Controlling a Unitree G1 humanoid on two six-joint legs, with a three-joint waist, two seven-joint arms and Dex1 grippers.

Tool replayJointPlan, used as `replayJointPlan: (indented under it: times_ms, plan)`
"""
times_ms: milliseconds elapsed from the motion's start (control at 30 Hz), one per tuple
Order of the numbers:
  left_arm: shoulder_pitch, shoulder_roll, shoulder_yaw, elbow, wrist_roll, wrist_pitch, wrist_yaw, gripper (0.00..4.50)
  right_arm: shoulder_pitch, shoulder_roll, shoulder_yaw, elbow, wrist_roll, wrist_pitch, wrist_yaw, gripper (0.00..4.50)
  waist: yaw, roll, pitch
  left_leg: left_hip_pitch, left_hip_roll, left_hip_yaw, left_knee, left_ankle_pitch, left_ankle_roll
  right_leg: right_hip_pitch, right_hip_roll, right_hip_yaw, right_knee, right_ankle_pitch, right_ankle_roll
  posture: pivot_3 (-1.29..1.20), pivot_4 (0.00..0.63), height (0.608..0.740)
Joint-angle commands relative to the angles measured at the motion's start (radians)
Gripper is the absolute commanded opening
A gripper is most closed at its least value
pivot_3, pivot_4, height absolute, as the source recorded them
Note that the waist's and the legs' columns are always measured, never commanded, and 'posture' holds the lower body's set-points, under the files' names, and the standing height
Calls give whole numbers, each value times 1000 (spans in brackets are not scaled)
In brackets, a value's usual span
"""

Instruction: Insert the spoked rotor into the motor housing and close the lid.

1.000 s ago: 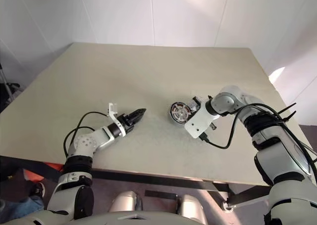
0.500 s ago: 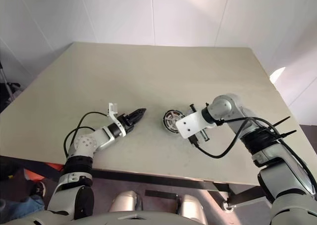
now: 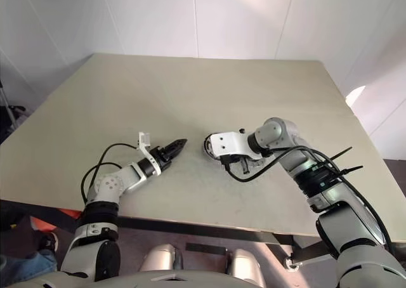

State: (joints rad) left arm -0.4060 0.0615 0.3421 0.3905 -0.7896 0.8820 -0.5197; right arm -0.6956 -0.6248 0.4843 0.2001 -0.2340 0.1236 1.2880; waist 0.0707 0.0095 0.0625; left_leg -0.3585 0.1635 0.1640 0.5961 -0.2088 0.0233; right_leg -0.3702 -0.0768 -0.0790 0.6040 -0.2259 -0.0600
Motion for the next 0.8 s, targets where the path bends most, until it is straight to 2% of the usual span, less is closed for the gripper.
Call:
replayJointPlan:
  times_ms: [33,67,233,333,467,633,800]
  plan:
    - [31,2,-5,19,12,12,17,2622,-31,-5,-19,-15,2,-27,-5,16,0,0,0,0,0,0,0,0,0,0,0,0,0,0,0,0,0,740]
    - [31,2,-5,18,12,12,17,2622,-29,-6,-19,-17,5,-30,-1,16,0,0,0,0,0,0,0,0,0,0,0,0,0,0,0,0,0,740]
    - [28,4,-5,21,12,13,18,2622,-1,-16,-48,-84,39,-38,-1,1637,0,0,0,0,0,0,-1,0,0,0,0,0,-1,0,0,0,0,740]
    - [26,7,-5,29,14,12,16,2622,13,-29,-73,-152,80,-13,15,1637,0,0,0,0,0,0,-1,0,0,0,0,0,-1,0,0,0,0,740]
    - [26,7,-9,27,14,13,10,2622,13,-10,-163,-240,148,164,-37,1637,0,0,0,1,0,0,-1,0,0,1,0,0,0,0,0,0,0,740]
    - [34,23,-68,-39,39,-3,-27,2622,69,63,-354,-306,236,499,-240,1637,2,0,0,2,0,0,-1,0,0,1,0,1,-1,0,1,0,0,740]
    - [8,85,-165,-122,83,-9,-86,2622,199,85,-582,-454,390,905,-344,1637,14,0,1,-1,-1,0,-3,0,-1,-1,0,1,-2,-1,1,0,0,740]
